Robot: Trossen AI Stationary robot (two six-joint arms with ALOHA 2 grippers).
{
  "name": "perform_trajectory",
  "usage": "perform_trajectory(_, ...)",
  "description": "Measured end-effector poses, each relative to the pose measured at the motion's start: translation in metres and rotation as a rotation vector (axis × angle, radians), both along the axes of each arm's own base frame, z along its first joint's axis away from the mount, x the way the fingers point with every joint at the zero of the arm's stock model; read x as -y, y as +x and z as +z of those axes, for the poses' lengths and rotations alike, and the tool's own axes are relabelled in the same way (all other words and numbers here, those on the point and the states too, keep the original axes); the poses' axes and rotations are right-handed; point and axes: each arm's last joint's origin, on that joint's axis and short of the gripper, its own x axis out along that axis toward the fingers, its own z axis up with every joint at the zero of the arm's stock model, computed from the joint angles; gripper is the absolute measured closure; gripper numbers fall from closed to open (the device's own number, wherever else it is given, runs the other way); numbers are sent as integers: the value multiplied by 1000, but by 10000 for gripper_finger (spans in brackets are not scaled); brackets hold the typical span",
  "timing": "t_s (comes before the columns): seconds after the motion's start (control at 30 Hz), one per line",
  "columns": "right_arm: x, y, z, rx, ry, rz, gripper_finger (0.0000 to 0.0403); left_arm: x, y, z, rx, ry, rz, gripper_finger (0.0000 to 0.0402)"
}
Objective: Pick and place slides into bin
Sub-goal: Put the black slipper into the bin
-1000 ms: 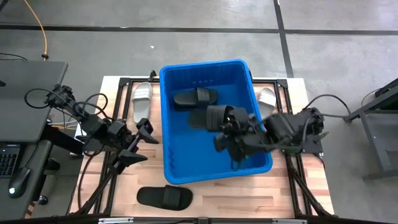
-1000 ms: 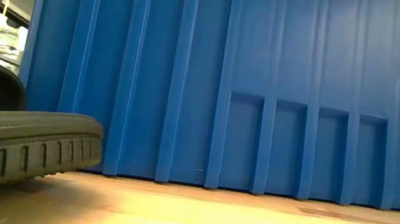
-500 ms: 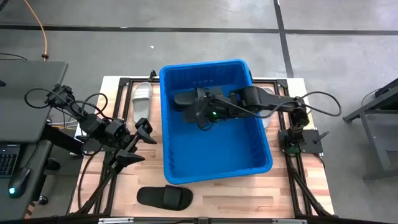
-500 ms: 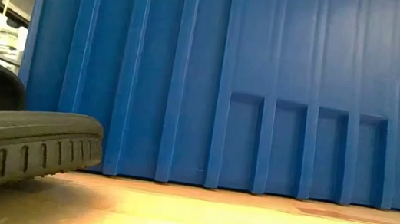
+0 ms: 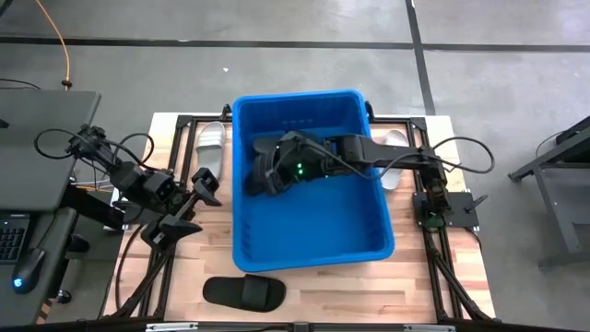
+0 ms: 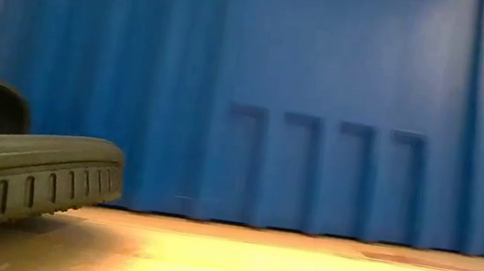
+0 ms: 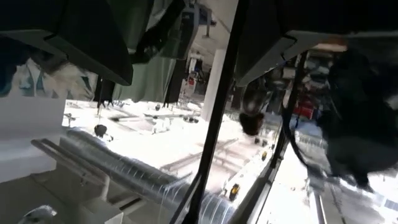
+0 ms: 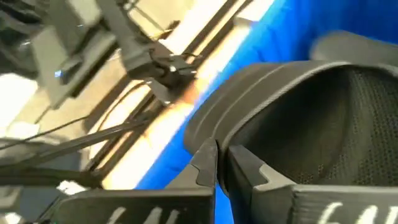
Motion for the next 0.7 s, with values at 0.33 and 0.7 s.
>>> perform_trajectory(0.33, -13, -32, -15, -294, -80, -161, 402, -4, -9, 6, 47, 29, -7, 126)
perform_trajectory(0.7, -51, -120, 67, 47, -312, -311, 402, -4, -9, 6, 54, 44, -17, 126)
